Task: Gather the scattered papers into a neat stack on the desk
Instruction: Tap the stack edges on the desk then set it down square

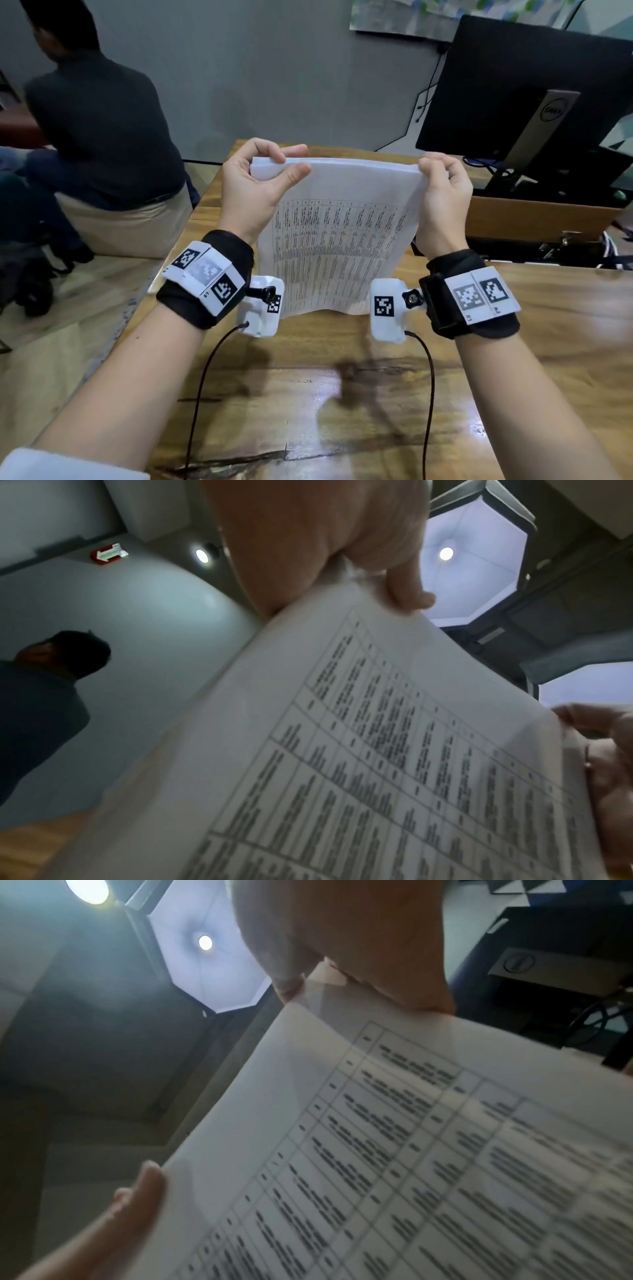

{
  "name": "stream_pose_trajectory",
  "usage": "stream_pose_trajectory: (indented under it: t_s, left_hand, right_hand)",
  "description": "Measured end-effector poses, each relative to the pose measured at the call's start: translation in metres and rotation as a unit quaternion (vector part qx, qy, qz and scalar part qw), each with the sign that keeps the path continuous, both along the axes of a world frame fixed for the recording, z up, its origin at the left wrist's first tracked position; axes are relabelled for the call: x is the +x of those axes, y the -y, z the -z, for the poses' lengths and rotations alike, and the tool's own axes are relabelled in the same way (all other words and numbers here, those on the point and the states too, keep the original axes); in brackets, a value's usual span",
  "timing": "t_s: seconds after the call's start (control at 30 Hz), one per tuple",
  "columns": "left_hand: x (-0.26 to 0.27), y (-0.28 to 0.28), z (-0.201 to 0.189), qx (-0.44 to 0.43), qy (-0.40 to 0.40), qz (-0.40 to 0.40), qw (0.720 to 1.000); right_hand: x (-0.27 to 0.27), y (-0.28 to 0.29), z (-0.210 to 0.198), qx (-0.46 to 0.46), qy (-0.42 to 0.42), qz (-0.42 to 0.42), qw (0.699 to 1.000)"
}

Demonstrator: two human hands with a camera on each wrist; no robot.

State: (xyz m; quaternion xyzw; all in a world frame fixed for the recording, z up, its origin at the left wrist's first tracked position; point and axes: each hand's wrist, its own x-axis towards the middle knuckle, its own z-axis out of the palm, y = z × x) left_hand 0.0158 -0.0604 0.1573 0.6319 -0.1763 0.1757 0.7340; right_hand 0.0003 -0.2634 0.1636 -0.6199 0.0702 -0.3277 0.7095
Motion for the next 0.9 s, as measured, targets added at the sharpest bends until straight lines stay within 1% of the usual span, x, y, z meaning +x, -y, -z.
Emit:
stream_pose_trajectory:
  t_s: [0.1,0.2,0.27,0.3,0.33,0.37,0.43,0.47,0.53,0.57,0.63,0.7,0.77,0.8,0.83,0.9]
  left_hand:
    - [0.004,-0.001,0.0,-0.018,-0.012,0.003,1.0]
    - [0.005,-0.002,0.0,-0.022,-0.027,0.005,0.999]
    - [0.004,-0.004,-0.001,-0.01,-0.024,-0.008,1.0]
    - [0.006,-0.006,0.001,0.013,-0.024,-0.018,0.999]
    - [0.007,-0.008,0.004,0.031,-0.034,-0.009,0.999]
    - [0.008,-0.009,0.008,0.042,-0.063,0.017,0.997]
    - [0.009,-0.011,0.02,0.085,-0.143,0.077,0.983]
    - [0.008,-0.011,0.026,0.114,-0.177,0.088,0.974]
    - [0.004,-0.011,0.037,0.126,-0.209,0.082,0.966]
    - [0.004,-0.011,0.04,0.132,-0.215,0.065,0.966]
    - [-0.002,-0.011,0.031,0.13,-0.209,0.018,0.969]
    - [-0.005,-0.012,0.018,0.114,-0.164,-0.012,0.98]
    - [-0.012,-0.013,0.007,0.109,-0.119,0.004,0.987]
    - [-0.014,-0.014,0.008,0.111,-0.111,0.012,0.987]
    - [-0.013,-0.016,0.016,0.118,-0.121,0.013,0.985]
    - [-0.015,-0.02,0.044,0.114,-0.192,0.022,0.974]
  right_hand:
    - [0.002,-0.001,-0.005,0.013,0.004,-0.002,1.0]
    - [0.0,-0.001,-0.004,-0.017,0.014,-0.004,1.0]
    - [0.0,0.005,0.003,-0.011,0.027,-0.042,0.999]
    - [-0.001,0.01,0.007,-0.007,0.03,-0.072,0.997]
    - [-0.001,0.016,0.013,-0.014,0.026,-0.102,0.994]
    - [-0.002,0.021,0.021,-0.025,0.015,-0.129,0.991]
    - [-0.002,0.025,0.038,-0.056,-0.028,-0.167,0.984]
    - [-0.002,0.025,0.047,-0.073,-0.055,-0.176,0.98]
    - [-0.003,0.021,0.059,-0.091,-0.083,-0.174,0.977]
    - [-0.004,0.02,0.06,-0.095,-0.082,-0.169,0.978]
    - [-0.008,0.017,0.052,-0.104,-0.058,-0.165,0.979]
    - [-0.013,0.017,0.037,-0.106,-0.015,-0.17,0.98]
    - [-0.02,0.019,0.027,-0.102,0.021,-0.181,0.978]
    - [-0.024,0.019,0.028,-0.102,0.023,-0.185,0.977]
    - [-0.026,0.019,0.035,-0.104,0.01,-0.186,0.977]
    - [-0.029,0.016,0.065,-0.104,-0.054,-0.184,0.976]
